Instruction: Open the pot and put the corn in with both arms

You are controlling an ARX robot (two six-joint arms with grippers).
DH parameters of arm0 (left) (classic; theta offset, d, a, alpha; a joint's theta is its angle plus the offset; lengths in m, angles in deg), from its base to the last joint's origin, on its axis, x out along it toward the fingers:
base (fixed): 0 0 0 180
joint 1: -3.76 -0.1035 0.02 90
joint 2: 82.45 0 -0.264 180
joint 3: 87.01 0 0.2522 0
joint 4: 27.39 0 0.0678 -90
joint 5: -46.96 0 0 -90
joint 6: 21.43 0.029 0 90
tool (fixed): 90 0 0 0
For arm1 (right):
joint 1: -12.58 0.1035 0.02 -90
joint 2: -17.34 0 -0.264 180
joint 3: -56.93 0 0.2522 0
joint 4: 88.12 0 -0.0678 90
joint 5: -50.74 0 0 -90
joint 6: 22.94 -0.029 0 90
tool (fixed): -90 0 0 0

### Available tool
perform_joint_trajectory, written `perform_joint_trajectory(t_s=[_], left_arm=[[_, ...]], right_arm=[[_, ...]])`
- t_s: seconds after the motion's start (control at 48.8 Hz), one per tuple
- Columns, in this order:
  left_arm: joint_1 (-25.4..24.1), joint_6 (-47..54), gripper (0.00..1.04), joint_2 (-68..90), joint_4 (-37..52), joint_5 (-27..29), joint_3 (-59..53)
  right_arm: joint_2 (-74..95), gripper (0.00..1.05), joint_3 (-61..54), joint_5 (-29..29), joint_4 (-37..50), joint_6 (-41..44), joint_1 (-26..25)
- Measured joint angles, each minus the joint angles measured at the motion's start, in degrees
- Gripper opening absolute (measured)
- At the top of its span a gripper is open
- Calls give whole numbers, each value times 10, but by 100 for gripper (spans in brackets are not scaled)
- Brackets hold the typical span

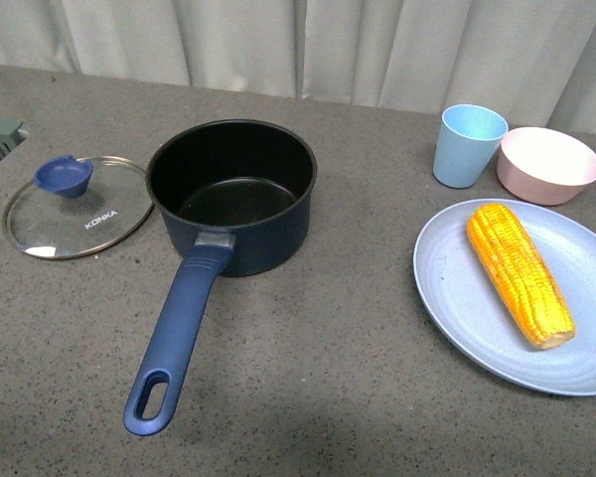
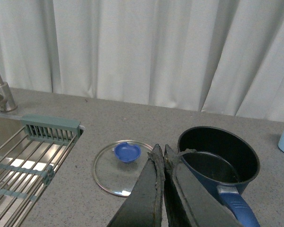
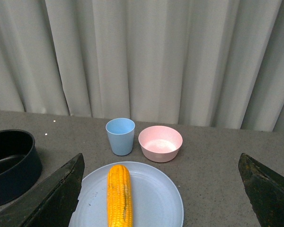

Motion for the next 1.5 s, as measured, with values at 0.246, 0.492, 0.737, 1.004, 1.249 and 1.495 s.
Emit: perform_joint_trajectory(t_s=[0.246, 0.492, 0.737, 1.004, 1.249, 1.495], left_arm=[[0, 0, 4, -100, -104, 0, 0], [0, 0, 42, -100, -104, 0, 0], [0, 0, 85, -101, -104, 0, 0], [0, 0, 98, -101, -105, 0, 0], [0, 0, 98, -101, -105, 0, 0], [0, 0, 98, -101, -105, 0, 0]], right_arm=[[0, 95, 0, 0, 0, 0, 0], [11, 95, 6, -45, -19, 22, 8], [309, 95, 55, -43, 150, 56, -23], [769, 95, 222, -7, 213, -18, -13], [968, 95, 376, 17, 106, -59, 33], [1069, 95, 452, -5, 63, -59, 55]])
